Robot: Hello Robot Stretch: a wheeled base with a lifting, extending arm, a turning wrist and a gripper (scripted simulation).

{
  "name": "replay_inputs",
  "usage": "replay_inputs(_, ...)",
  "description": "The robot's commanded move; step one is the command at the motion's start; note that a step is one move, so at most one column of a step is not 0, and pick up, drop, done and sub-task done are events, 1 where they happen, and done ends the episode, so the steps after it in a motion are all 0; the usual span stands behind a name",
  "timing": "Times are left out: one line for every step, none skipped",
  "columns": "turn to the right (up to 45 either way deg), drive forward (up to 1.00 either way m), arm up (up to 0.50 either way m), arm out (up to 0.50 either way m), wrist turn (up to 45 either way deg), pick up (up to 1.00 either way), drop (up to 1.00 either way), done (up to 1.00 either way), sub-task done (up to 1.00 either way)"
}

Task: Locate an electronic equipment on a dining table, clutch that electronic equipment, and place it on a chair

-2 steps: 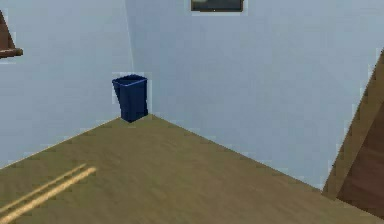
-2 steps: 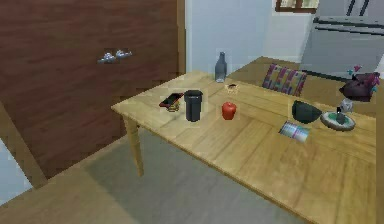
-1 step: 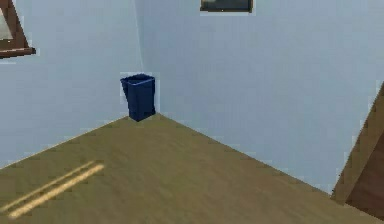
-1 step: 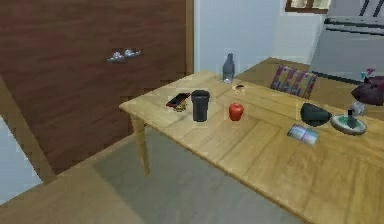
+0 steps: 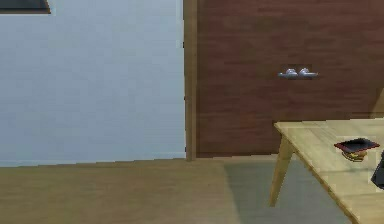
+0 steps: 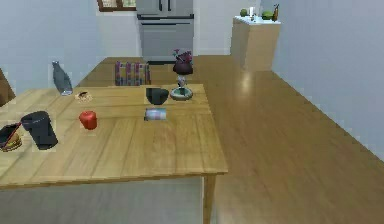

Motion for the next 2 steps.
replay_inputs(21.0,0.00,0.00,0.00,0.0,0.00,0.00,0.00,0.00)
replay_inputs(0.0,0.65,0.00,0.00,0.0,0.00,0.00,0.00,0.00)
